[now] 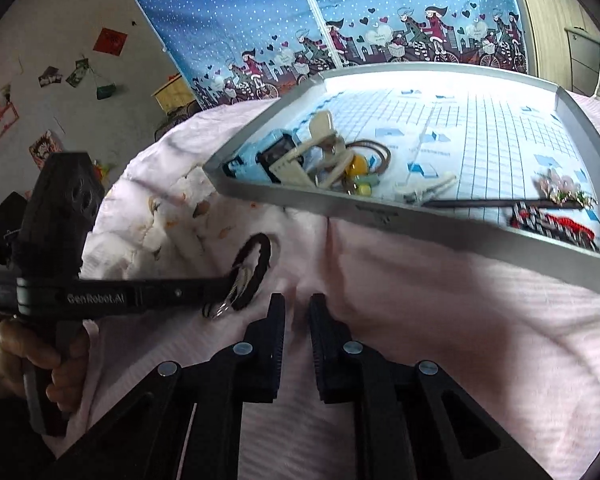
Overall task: Organize jewelry
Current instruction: 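Move the right tool to the black hair tie while the left tool approaches the silver hoop rings, then close the right tool on the black hair tie while the left tool grips the silver hoops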
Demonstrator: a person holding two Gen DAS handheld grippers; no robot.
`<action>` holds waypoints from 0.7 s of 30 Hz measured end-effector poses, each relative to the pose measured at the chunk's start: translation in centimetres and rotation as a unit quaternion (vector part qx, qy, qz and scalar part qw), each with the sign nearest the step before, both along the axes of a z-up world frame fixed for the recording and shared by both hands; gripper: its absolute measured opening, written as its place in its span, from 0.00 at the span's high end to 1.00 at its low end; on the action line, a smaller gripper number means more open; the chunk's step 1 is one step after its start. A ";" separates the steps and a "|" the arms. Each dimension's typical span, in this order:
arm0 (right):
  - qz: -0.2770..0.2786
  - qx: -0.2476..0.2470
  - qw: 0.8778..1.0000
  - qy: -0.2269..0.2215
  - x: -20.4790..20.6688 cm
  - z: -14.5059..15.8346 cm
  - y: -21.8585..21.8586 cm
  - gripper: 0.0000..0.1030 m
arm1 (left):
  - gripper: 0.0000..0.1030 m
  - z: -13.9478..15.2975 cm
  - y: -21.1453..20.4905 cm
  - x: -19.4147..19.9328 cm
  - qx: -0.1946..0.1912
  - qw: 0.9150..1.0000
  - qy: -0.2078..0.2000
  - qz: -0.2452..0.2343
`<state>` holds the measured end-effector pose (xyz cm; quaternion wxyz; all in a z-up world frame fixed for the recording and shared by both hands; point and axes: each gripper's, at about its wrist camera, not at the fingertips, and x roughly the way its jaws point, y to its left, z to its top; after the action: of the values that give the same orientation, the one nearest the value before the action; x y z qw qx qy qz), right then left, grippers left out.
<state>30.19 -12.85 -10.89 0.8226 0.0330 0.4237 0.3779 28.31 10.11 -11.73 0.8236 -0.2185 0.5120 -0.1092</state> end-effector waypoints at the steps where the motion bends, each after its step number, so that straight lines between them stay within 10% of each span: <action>1: -0.001 0.004 1.000 -0.002 0.2 0.2 0.1 0.88 | 0.98 0.1 0.1 -0.2 0.006 1.000 -0.001 0.002; 21: 0.023 -0.066 0.998 0.006 2.0 -0.4 4.4 0.88 | 0.98 0.5 -1.2 -0.5 0.063 0.997 -0.003 0.035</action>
<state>32.19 -8.42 -11.32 0.8117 -0.0287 0.4529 0.3676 27.76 8.95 -11.22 0.8406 -0.1837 0.5072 -0.0488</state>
